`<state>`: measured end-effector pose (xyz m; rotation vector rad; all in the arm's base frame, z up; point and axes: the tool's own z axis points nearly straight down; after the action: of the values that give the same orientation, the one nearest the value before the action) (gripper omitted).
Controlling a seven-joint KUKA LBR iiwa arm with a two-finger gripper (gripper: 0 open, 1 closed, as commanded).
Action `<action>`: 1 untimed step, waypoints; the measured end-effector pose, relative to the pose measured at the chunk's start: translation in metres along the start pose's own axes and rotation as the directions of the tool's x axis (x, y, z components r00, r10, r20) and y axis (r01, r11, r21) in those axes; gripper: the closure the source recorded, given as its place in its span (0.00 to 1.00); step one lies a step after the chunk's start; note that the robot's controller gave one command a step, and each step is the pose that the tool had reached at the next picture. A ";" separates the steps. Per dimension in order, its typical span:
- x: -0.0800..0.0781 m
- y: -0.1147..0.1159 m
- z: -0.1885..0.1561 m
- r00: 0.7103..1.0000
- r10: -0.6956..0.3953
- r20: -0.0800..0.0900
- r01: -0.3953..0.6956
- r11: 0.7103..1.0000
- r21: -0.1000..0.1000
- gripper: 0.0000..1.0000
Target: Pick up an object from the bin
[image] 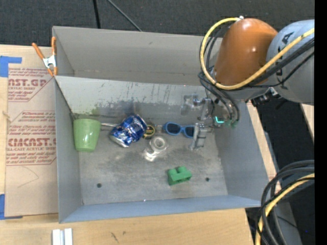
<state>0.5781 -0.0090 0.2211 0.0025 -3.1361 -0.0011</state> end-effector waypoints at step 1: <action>0.024 0.005 0.126 0.999 -0.038 -0.002 0.038 0.999 0.001 0.00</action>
Offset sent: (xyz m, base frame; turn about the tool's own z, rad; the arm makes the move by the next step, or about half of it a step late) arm -0.0223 0.0045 -0.1208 -0.0386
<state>0.5533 -0.0043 0.0950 0.0615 -3.1338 -0.0004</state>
